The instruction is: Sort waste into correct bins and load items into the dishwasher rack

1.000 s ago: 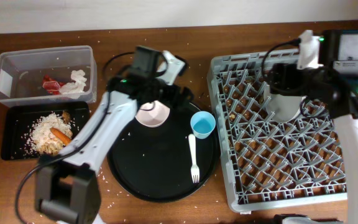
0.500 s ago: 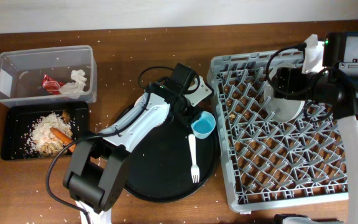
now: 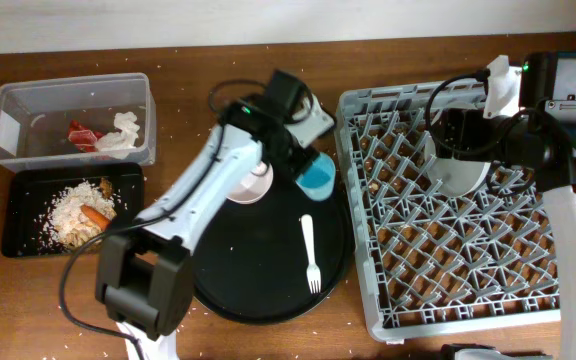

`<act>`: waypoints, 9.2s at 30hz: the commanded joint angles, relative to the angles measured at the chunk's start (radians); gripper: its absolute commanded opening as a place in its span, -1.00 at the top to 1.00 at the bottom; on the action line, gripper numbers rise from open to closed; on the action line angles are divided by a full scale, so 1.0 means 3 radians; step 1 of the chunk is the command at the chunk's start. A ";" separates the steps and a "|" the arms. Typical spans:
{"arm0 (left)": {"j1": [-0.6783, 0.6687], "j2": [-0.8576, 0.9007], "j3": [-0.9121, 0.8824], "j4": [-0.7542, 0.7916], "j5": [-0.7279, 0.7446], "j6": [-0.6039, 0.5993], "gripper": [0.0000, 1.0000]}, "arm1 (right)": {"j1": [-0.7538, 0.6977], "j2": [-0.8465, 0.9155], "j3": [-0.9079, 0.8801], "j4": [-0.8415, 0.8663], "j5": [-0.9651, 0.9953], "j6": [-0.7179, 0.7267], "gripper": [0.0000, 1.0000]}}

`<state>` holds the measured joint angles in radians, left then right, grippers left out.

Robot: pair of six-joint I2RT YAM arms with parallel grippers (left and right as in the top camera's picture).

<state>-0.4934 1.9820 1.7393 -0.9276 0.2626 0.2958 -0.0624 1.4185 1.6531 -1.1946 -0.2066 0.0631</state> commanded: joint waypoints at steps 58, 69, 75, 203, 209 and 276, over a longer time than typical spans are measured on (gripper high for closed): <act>0.1283 -0.0225 0.0469 0.1448 0.4370 -0.1062 0.99 | 0.1104 0.0479 0.0019 0.1891 -0.2642 -0.0487 -0.05; 0.1263 -0.0225 0.0469 0.1446 0.4367 -0.1091 0.99 | 0.1113 0.0479 0.0019 0.2227 -0.2880 -0.0483 -0.05; 0.1155 -0.0225 0.0469 0.1447 0.4365 -0.1090 0.99 | 0.1258 0.0479 0.0019 0.2378 -0.2865 -0.0486 -0.06; -0.0462 -0.2286 -0.3723 0.0888 -0.0169 -0.1727 -0.29 | 0.0818 0.0530 0.0019 0.0072 0.0028 -0.0084 -0.97; -0.0462 -0.2286 -0.3723 0.1246 -0.0696 -0.1528 -0.50 | 0.0818 0.0530 0.0019 0.0065 0.0029 -0.0095 -0.97; 0.0132 -0.0561 -0.2032 -0.0084 0.1605 -0.0482 0.17 | 0.0818 0.0530 0.0019 -0.0034 0.0029 -0.0094 -0.97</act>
<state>-0.4526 1.8084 1.1095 -0.9680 0.7269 0.1371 0.1818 1.5764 1.6512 -1.2041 -0.2062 0.0303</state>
